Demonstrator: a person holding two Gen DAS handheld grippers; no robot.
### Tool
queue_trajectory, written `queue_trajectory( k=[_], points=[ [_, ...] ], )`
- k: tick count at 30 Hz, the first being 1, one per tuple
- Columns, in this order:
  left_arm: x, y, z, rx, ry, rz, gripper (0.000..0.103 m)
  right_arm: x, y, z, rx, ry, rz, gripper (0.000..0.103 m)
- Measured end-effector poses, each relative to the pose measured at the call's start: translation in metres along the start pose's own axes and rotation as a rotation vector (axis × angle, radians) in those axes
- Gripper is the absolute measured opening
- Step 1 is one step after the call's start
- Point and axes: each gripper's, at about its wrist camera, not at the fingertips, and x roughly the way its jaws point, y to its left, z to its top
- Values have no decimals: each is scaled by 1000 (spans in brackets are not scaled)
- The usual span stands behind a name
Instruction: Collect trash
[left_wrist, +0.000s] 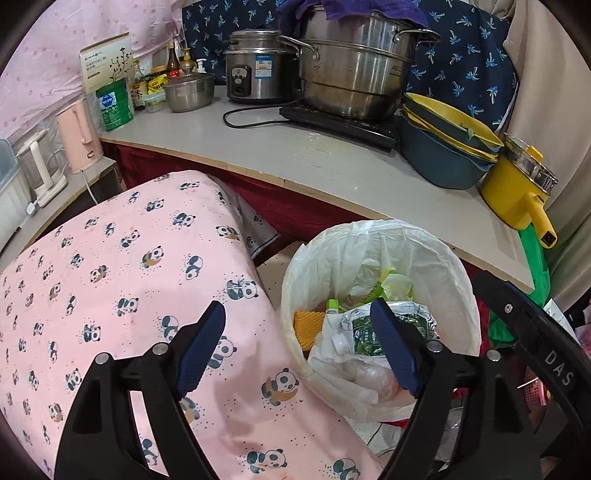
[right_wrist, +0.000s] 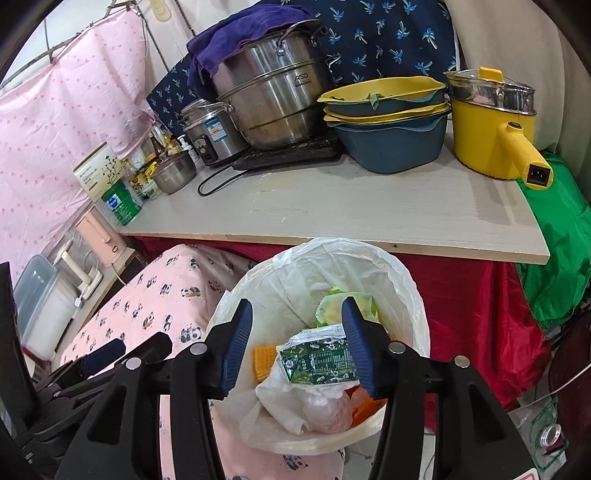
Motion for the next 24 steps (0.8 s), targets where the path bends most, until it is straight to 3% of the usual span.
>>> queue_trajectory(
  k=[2, 5, 13, 21, 24],
  points=[
    [-4, 0, -2, 3, -3, 11, 79, -3, 4, -2, -23, 6, -2, 51],
    [-11, 4, -6, -4, -8, 29, 86, -12, 11, -5, -61, 8, -9, 59],
    [-31, 12, -24, -15, -18, 76, 91, -39, 27, -20, -156, -4, -67, 82],
    [-48, 18, -43, -19, -20, 116, 94, -55, 32, -39, -189, 6, -84, 88],
    [-53, 21, -50, -29, -23, 127, 94, -61, 34, -46, -205, 0, -96, 95]
  ],
)
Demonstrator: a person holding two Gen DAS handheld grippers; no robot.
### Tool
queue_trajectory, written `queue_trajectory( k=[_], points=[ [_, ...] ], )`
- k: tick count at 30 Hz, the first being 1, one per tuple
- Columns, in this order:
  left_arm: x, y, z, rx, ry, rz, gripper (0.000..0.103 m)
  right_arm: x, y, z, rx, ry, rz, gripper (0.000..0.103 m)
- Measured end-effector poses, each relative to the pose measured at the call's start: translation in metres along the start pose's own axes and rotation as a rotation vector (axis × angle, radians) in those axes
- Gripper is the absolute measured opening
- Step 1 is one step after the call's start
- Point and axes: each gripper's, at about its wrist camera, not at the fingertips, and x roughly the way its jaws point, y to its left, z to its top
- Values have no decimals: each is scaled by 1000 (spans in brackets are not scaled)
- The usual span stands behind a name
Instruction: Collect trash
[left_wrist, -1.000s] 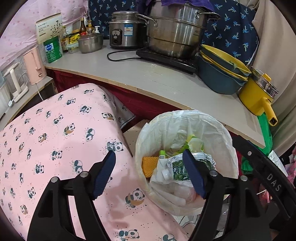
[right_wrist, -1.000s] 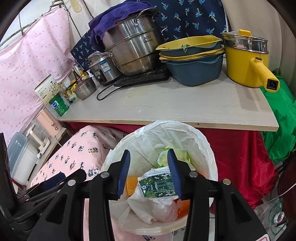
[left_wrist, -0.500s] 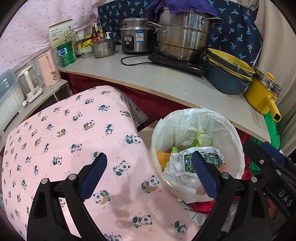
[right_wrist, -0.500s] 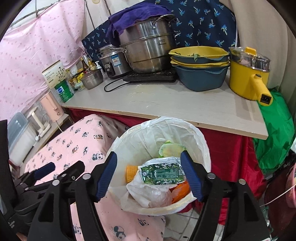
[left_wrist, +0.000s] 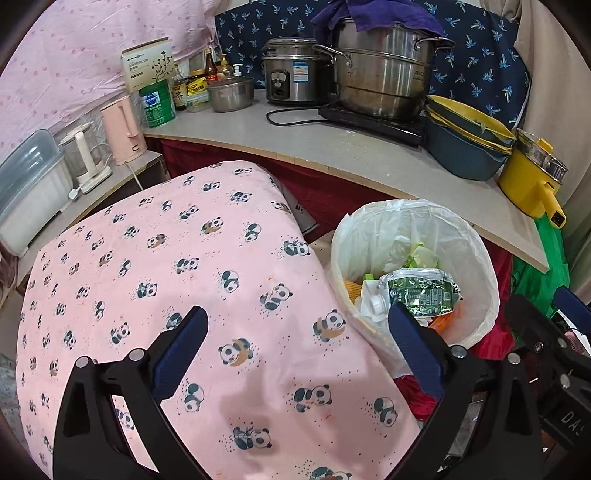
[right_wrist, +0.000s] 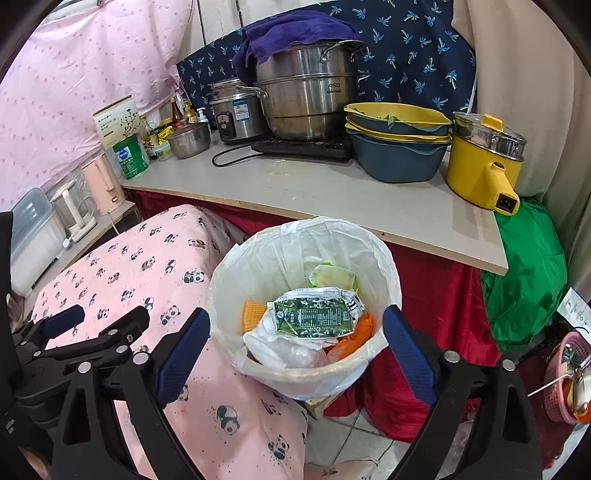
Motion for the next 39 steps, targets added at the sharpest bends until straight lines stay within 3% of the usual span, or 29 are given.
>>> queue_trajectory(
  k=[14, 39],
  points=[
    [-16, 6, -18, 3, -10, 53, 94, -17, 5, -18, -42, 9, -23, 96],
    [-19, 8, -35, -6, 5, 76, 94, -16, 8, -35, -60, 45, -18, 96]
  ],
)
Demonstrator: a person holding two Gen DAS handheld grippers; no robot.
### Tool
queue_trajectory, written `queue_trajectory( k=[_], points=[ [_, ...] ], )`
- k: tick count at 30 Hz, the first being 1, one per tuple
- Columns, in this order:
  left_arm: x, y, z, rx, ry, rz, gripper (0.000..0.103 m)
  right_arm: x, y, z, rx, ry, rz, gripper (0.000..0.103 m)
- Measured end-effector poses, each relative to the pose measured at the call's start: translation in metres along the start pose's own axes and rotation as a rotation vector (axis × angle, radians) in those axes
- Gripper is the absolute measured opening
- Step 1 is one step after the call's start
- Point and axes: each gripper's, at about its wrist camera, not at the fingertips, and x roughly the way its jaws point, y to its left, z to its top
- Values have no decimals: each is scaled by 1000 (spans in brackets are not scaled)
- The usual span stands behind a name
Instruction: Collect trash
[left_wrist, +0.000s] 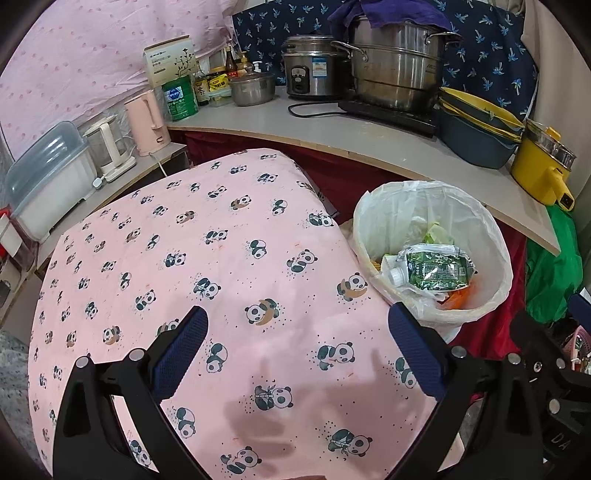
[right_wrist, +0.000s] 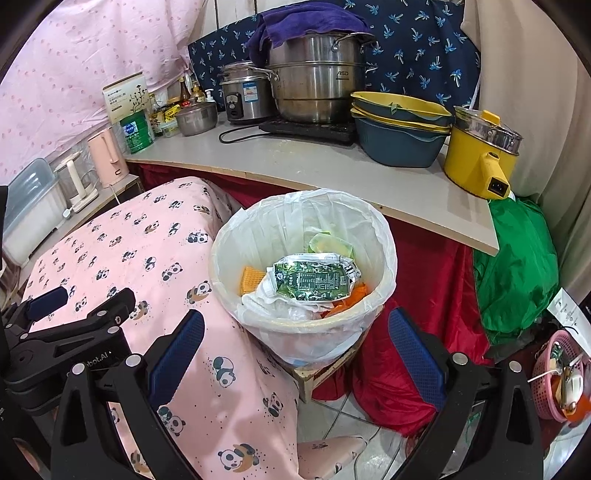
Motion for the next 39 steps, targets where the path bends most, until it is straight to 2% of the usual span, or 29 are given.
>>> queue_trajectory(
  k=[39],
  points=[
    [3, -2, -8, 5, 16, -4, 94, 8, 1, -7, -7, 15, -11, 96]
  ],
)
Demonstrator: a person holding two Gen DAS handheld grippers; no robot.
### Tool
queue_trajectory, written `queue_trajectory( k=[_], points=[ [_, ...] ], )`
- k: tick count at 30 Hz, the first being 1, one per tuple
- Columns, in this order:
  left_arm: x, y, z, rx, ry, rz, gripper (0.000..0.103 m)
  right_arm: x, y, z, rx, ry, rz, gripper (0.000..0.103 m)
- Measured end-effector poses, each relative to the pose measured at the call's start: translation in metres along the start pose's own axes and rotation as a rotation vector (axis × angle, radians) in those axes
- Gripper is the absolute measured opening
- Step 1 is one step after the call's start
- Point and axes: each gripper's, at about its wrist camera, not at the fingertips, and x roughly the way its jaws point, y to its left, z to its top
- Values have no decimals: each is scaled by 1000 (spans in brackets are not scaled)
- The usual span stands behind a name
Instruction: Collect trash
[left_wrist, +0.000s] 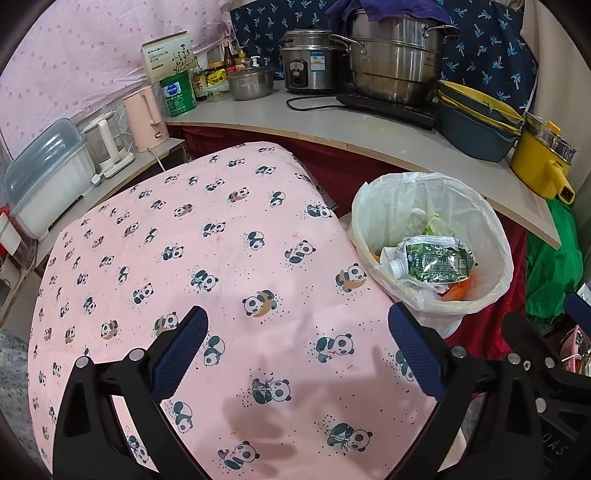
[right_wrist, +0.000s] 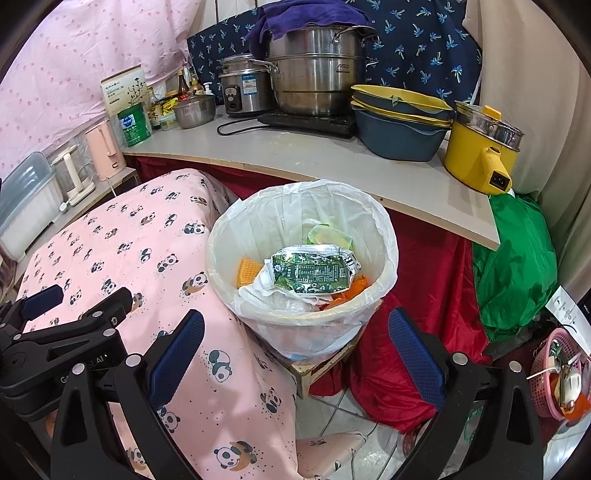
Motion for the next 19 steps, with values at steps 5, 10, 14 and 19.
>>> queue_trajectory(
  k=[5, 10, 14, 19],
  points=[
    [0, 0, -1, 1, 2, 0, 94, 0, 0, 0, 0, 0, 1, 96],
    [1, 0, -1, -3, 3, -2, 94, 0, 0, -1, -2, 1, 1, 96],
    [1, 2, -4, -13, -2, 12, 94, 2, 0, -1, -1, 1, 1, 96],
    [2, 6, -3, -13, 3, 10, 94, 2, 0, -1, -2, 2, 2, 96]
  ],
)
